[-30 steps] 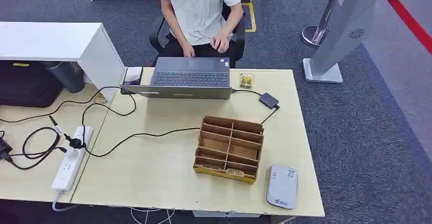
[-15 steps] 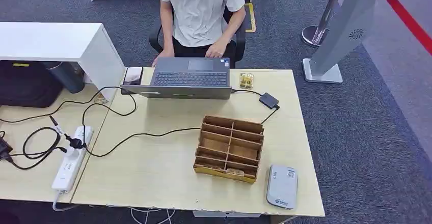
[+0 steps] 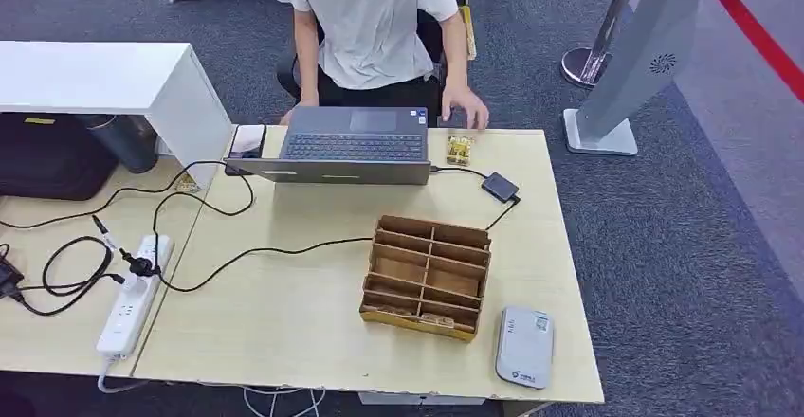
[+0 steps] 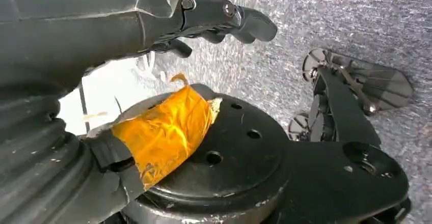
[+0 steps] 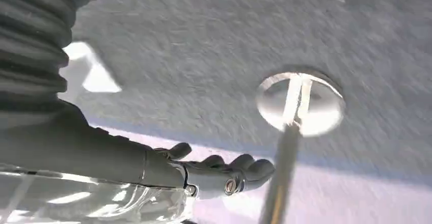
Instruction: Pass the card to the sensor for recognition and then transmit it.
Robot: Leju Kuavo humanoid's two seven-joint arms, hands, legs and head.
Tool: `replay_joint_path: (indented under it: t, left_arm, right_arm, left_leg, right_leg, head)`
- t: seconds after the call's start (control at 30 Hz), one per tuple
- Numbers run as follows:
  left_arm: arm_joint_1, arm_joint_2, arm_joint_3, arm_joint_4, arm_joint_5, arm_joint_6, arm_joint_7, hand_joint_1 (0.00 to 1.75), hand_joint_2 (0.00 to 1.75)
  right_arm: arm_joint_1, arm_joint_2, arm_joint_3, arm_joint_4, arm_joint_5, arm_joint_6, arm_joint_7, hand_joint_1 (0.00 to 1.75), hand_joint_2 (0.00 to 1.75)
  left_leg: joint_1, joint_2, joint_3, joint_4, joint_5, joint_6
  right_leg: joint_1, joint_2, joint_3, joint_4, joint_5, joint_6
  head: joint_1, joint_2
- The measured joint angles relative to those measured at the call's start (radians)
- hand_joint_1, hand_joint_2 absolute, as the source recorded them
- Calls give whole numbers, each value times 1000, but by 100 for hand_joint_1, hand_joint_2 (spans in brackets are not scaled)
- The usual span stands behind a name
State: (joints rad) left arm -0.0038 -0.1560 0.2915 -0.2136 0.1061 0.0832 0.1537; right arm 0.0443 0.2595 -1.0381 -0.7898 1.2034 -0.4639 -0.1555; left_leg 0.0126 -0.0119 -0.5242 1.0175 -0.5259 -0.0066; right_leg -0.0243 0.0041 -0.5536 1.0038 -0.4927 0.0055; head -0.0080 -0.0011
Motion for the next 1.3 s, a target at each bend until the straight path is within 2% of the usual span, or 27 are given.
replay_joint_path:
  t: [0.03,0.07,0.1,0.13,0.17,0.27,0.3,0.37,0.53,0.6,0.7,0.8,0.9,1.0,1.1,1.17,1.3]
  left_arm:
    - [1,-2,5,0,-11,-7,-5,0,175]
    - [1,3,5,0,-40,-27,-6,0,175]
    - [0,16,5,0,-63,-56,-6,0,175]
    - [1,30,3,2,-77,-91,-2,0,175]
    - [2,44,2,2,-83,-111,3,0,175]
    - [2,64,1,2,-94,-119,5,0,175]
    - [1,68,0,4,-96,-119,6,0,175]
    - [0,70,-1,6,-99,-119,6,0,175]
    - [0,72,-2,9,-105,-116,6,0,175]
    - [0,74,-4,10,-110,-121,10,0,175]
    - [-1,75,-5,10,-113,-135,24,0,175]
    - [-1,76,-7,10,-123,-146,35,0,175]
    - [-4,78,-7,10,-127,-151,41,0,175]
    - [-7,81,-10,10,-147,-168,43,0,175]
    - [-9,84,-23,10,-168,-185,11,0,175]
    - [-11,89,-37,10,-191,-199,-29,0,175]
    - [-13,100,-76,10,-245,-215,-133,0,175]
  right_arm:
    - [-4,6,-22,-32,-63,6,-28,0,175]
    - [-11,-11,-45,-70,-148,43,-13,0,175]
    - [-20,-56,-73,-99,-224,112,25,0,175]
    - [-29,-137,-109,-106,-274,181,48,0,175]
    - [-39,-232,-147,-103,-298,218,39,0,175]
    - [-76,-444,-226,-84,-325,243,5,0,175]
    - [-87,-504,-242,-79,-328,249,4,0,175]
    - [-101,-578,-258,-74,-335,258,12,0,175]
    - [-110,-636,-260,-73,-353,264,29,0,175]
    - [-115,-660,-260,-73,-382,270,6,0,175]
    - [-139,-705,-259,-101,-424,334,-47,0,175]
    - [-204,-735,-229,-208,-392,437,-64,0,175]
    - [-286,-740,-144,-319,-340,465,-65,0,175]
    - [-367,-723,31,-463,-228,449,-53,0,175]
    - [-421,-678,237,-600,-117,419,-15,0,175]
    - [-458,-652,401,-673,-34,401,45,0,175]
    - [-545,-615,727,-732,104,360,122,0,175]
  left_leg:
    - [0,0,0,0,0,0]
    - [-1,0,0,0,0,0]
    - [-4,-1,0,0,0,1]
    - [-6,-1,0,0,0,1]
    - [-10,0,-1,0,0,6]
    - [-11,4,-1,3,-2,10]
    - [-10,6,-1,5,-3,11]
    - [-10,6,-1,6,-4,13]
    - [-10,6,-1,6,-4,13]
    - [-10,6,-1,6,-4,13]
    - [-11,7,-1,6,-4,13]
    - [-11,10,-1,6,-4,13]
    - [-10,13,-1,6,-2,15]
    - [-10,13,-1,6,0,14]
    - [-10,13,-1,6,1,14]
    - [-10,12,-1,6,2,13]
    - [-9,12,-2,6,4,12]
  right_leg:
    - [0,0,0,0,0,0]
    - [-1,0,0,0,0,0]
    - [-4,-1,0,0,0,1]
    - [-8,-1,0,0,0,5]
    - [-11,0,0,0,1,8]
    - [-11,3,0,0,2,11]
    - [-10,5,0,-1,3,12]
    - [-10,5,1,-1,2,13]
    - [-10,5,0,0,2,13]
    - [-10,5,0,0,2,13]
    - [-11,6,0,0,2,13]
    - [-11,8,1,1,3,14]
    - [-11,11,1,1,4,15]
    - [-11,11,0,2,5,15]
    - [-10,11,0,4,6,15]
    - [-10,11,-1,6,6,15]
    - [-10,11,-3,7,7,14]
  head:
    - [0,0]
    - [0,0]
    - [-1,0]
    - [-2,0]
    - [-1,0]
    - [0,0]
    - [0,0]
    - [0,0]
    - [-1,0]
    - [0,0]
    - [-1,0]
    - [-1,0]
    - [0,0]
    - [0,0]
    - [-1,0]
    - [-1,0]
    - [-1,0]
